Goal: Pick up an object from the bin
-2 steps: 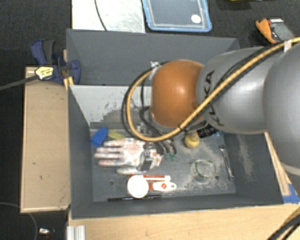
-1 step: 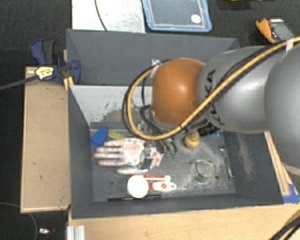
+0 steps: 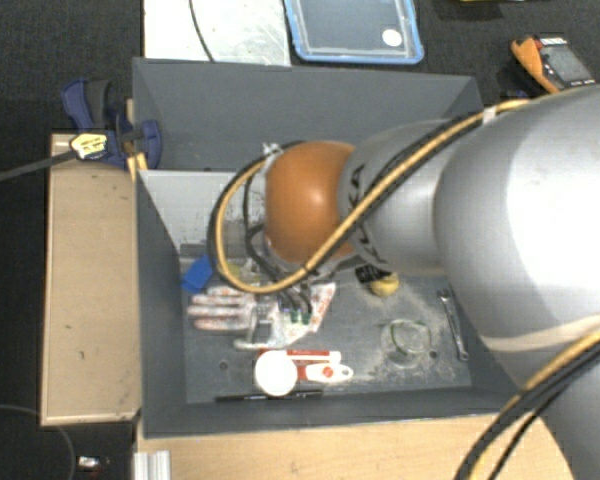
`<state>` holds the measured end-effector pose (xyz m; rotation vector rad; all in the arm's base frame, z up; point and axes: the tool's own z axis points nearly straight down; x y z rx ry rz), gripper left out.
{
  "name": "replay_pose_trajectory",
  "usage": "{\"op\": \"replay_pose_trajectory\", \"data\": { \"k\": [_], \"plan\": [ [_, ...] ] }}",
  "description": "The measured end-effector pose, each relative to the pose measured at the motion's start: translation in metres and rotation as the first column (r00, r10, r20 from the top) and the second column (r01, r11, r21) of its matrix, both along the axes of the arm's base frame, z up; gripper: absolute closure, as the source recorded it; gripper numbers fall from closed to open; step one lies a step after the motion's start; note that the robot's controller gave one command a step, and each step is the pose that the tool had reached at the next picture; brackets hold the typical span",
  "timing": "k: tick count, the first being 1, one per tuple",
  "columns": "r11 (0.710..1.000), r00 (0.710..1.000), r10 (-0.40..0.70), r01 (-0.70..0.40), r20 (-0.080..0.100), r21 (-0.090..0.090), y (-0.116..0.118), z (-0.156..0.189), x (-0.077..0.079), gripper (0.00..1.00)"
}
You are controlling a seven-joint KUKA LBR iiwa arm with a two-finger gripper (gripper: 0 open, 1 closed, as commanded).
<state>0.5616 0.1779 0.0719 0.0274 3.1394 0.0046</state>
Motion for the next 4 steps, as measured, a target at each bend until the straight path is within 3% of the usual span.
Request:
{"op": "replay_pose_trajectory", "data": {
  "k": [1, 3, 4],
  "plan": [
    [1.0, 1.0, -0.003, 0.003, 0.003, 0.001, 0.0031, -0.014, 0.003, 0.0],
    [1.0, 1.0, -0.005, 0.005, 0.007, 0.003, 0.0031, -0.0092, 0.004, 0.0],
    [1.0, 1.0, -0.007, 0.007, 0.009, 0.006, 0.0034, -0.0064, 0.0044, 1.0]
  ]
}}
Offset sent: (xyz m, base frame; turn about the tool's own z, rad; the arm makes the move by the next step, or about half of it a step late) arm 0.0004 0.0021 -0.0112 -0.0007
